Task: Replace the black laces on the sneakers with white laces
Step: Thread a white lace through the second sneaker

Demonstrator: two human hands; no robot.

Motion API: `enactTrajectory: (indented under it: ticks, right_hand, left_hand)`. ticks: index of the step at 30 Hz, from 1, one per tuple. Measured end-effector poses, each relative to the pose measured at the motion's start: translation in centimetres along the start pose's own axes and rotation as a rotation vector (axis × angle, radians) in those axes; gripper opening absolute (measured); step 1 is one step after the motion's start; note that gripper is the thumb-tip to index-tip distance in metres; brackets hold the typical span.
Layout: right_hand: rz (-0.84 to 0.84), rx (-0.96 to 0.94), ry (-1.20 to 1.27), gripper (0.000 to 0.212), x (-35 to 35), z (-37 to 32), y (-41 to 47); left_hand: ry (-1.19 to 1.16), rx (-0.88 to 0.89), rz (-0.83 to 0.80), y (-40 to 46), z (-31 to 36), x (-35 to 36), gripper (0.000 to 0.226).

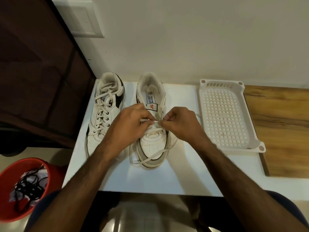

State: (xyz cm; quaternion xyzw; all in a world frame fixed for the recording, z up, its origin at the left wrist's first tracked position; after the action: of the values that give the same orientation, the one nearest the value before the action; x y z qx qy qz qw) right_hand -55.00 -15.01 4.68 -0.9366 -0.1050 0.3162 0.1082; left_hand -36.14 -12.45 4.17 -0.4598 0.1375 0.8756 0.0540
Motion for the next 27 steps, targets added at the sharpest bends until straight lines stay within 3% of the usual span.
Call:
enactTrajectory:
  ticks: [4,17,23,27]
  right_hand:
    - [-0.021,0.004,0.079,0.018,-0.3,0.7,0.1]
    - [-0.011,-0.028,0.102,0.017,0.0,1.2,-0.1]
    - [-0.113,-0.060,0.062,0.009,-0.9,1.5,-0.2]
    - [-0.052,-0.106,0.076,0.011,-0.5,1.4,-0.2]
  left_hand:
    - [0.076,-0.023,-0.015,-0.1,0.7,1.1,0.014]
    - [-0.033,-0.128,0.040,0.1,0.6,2.3,0.009]
    - [-0.001,-0.115,0.029,0.1,0.5,2.6,0.007]
    - [-0.077,-0.133,0.064,-0.1,0.3,3.1,0.007]
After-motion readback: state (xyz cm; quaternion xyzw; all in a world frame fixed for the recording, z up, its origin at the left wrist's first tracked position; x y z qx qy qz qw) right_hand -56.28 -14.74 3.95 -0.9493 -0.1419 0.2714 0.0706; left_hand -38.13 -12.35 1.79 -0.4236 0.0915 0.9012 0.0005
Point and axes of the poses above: each hand's wrist, its own y-axis towards the middle knuckle, its own x-axis out of the palm, z = x × y, the point moved 1 cm from there along y, towards the middle knuckle, and after that the axes turned 5 degrees about y, right-handed, at the moved point
